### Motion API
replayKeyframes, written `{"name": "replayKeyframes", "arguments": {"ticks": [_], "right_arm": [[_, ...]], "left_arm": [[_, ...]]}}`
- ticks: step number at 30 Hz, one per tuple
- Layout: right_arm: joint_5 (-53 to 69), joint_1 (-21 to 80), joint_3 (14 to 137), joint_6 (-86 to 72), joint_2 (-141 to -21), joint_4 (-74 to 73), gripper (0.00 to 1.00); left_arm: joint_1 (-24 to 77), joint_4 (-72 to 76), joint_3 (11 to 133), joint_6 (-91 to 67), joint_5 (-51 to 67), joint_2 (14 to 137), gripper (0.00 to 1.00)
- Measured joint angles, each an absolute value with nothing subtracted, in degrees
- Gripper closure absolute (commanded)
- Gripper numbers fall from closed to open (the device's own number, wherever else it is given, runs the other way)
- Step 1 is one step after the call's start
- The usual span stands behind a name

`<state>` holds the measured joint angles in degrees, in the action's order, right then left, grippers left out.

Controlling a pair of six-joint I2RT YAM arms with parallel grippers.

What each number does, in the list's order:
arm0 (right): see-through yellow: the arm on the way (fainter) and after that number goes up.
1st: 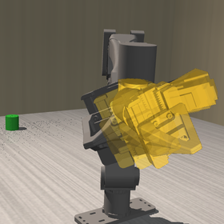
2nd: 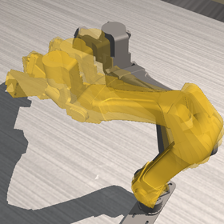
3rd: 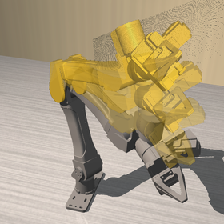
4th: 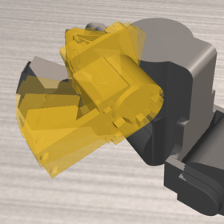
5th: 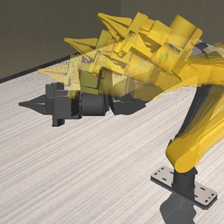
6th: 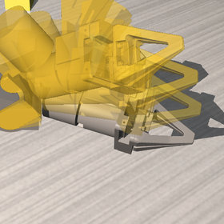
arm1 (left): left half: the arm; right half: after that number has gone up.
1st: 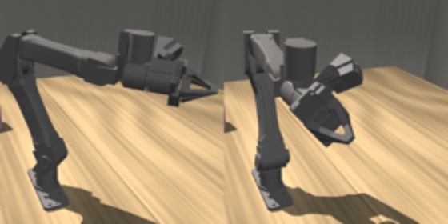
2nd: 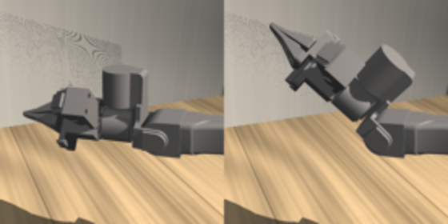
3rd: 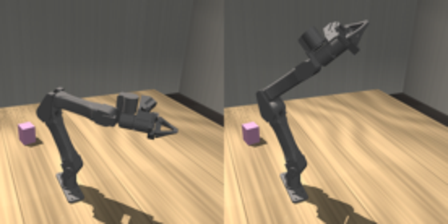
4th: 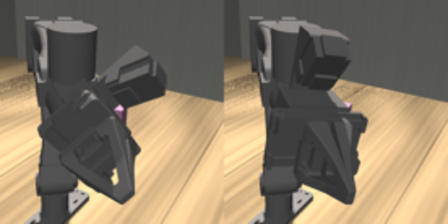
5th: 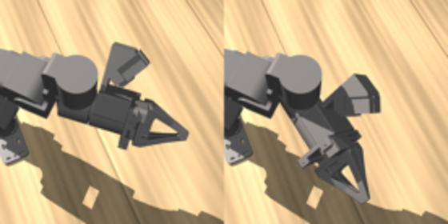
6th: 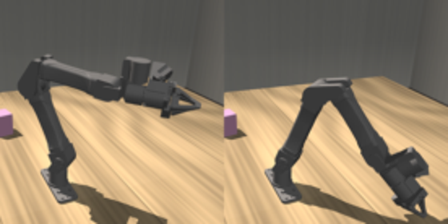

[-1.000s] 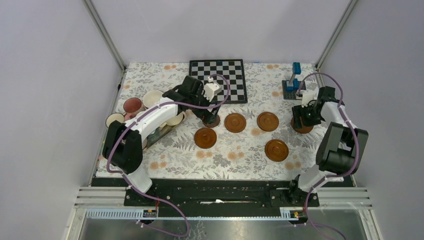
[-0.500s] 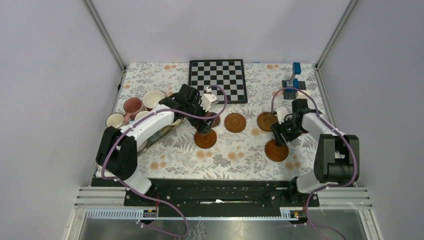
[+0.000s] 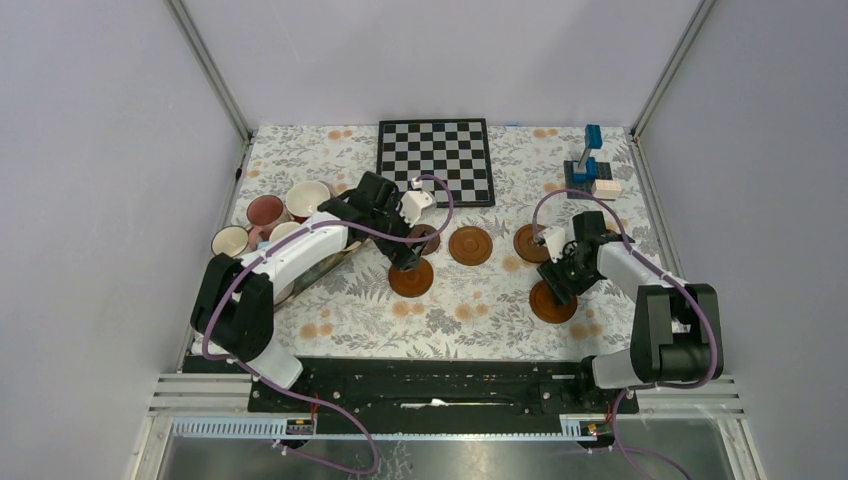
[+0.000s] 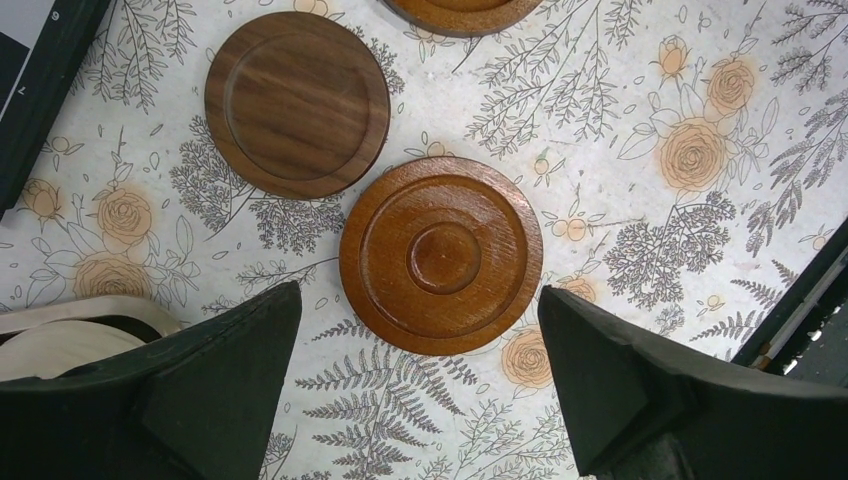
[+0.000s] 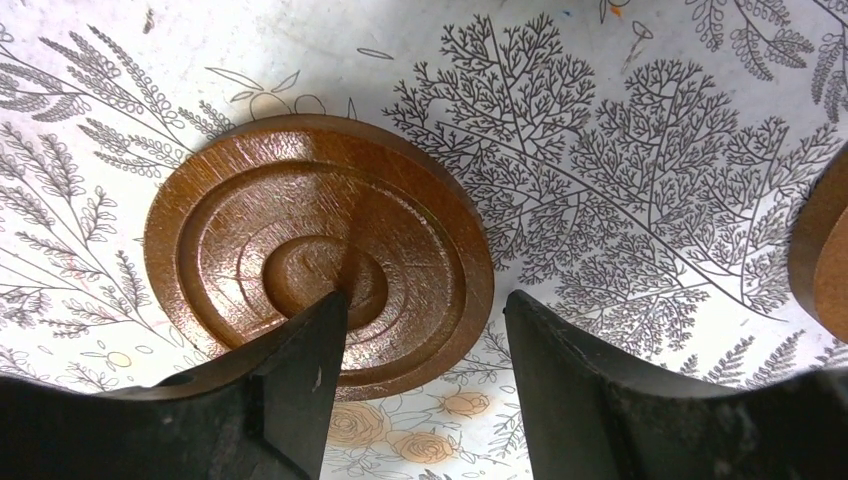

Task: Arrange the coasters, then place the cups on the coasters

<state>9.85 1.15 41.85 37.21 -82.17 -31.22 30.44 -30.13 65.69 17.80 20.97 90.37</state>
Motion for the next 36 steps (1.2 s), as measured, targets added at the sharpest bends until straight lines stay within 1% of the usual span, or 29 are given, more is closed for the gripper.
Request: {"name": "replayKeyframes", "arguments": {"ticks": [7,12,17,25,28,33,36], "right_arm": [[7.4,0.5,40.9,37.6,-80.9,-30.7,0.39],[7.9,-6.6,41.1,39.7,-81.0,-30.8,0.41],[7.9,-12.1,41.5,43.5,-81.4,-30.9,0.41],[8.7,-21.4,45.3,48.2,-85.7,-32.4,0.41],[9.3,-22.1,46.0,48.8,-86.5,-33.1,0.40],[9.5,-22.5,46.4,49.9,-86.6,-33.6,0.32],[9.5,-22.9,46.8,50.6,-86.6,-34.8,0.28]], "left_arm": [[30.8,-29.9,64.2,19.8,20.5,90.3,0.06],[31.4,-29.8,62.1,22.5,19.8,90.3,0.10],[32.8,-29.8,59.7,25.7,18.7,90.3,0.12],[36.0,-28.1,57.5,29.8,15.4,90.9,0.20],[36.7,-26.7,57.3,30.5,13.8,91.6,0.23],[36.2,-25.0,57.3,30.7,11.1,92.2,0.24],[35.1,-24.6,57.3,30.9,10.3,93.1,0.25]]}}
